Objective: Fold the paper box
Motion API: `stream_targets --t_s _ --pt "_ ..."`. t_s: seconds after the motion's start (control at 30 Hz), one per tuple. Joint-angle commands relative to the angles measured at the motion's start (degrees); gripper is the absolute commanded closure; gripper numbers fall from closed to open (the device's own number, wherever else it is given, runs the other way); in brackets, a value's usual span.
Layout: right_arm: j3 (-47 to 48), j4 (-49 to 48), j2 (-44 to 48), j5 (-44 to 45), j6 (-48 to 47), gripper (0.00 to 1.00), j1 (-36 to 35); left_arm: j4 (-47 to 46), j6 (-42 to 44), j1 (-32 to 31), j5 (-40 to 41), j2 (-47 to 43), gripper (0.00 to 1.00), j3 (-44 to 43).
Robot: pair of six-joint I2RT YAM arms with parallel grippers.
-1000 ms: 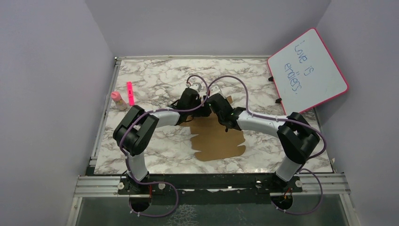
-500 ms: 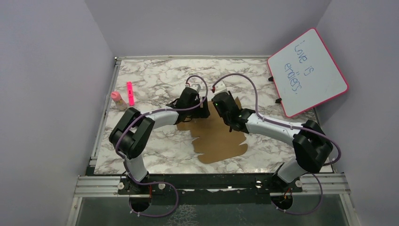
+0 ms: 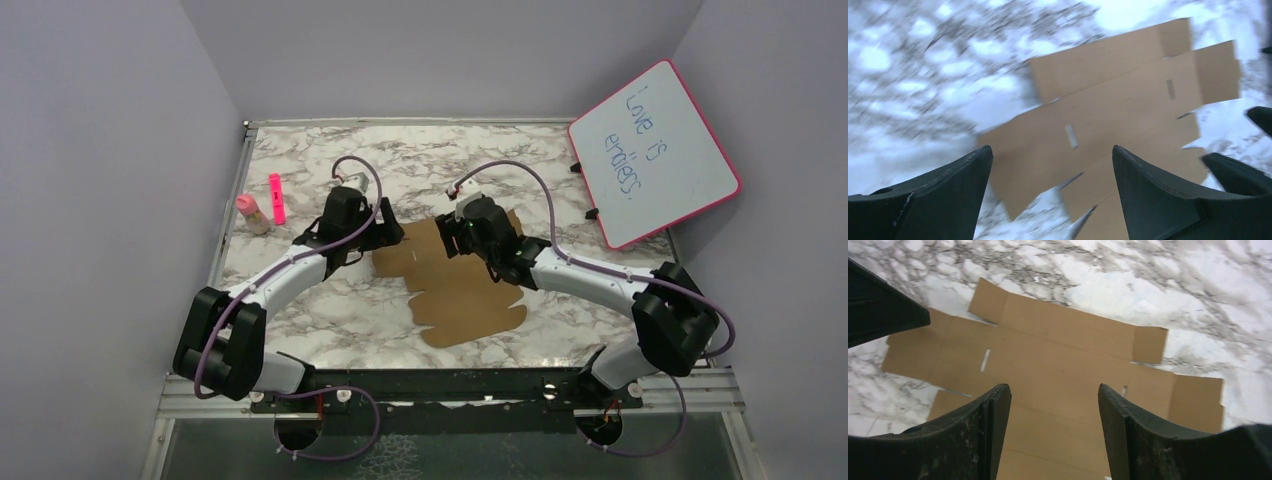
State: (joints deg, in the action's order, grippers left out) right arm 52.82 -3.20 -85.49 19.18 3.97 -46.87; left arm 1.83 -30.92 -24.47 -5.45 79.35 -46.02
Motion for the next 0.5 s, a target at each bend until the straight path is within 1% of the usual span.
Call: stream_targets --t_s 0.0,0.13,0.27,0.4,0.47 --pt "-2.40 -6.40 -2.74 -10.45 4.59 0.29 0.29 4.41 -1.59 4.17 -2.73 -3.32 0.10 6.28" --pt "-3.28 -9.13 -5.92 -14.17 6.15 0.25 1.00 5.02 -2.20 5.94 -4.16 -4.17 0.13 9.44" --pt "-4.75 -12.37 -8.56 -17.34 8.53 0.19 2.28 4.14 -2.83 6.14 -4.92 -3.20 0.18 10.93" --pt "-6.26 -15.47 -10.43 -20.81 10.48 0.14 4.04 3.18 -2.83 6.02 -6.14 -0.43 0.28 10.55" --pt "-6.96 -16.62 -11.05 -22.09 11.11 0.13 4.66 2.74 -2.75 6.06 -6.82 0.74 0.37 10.07"
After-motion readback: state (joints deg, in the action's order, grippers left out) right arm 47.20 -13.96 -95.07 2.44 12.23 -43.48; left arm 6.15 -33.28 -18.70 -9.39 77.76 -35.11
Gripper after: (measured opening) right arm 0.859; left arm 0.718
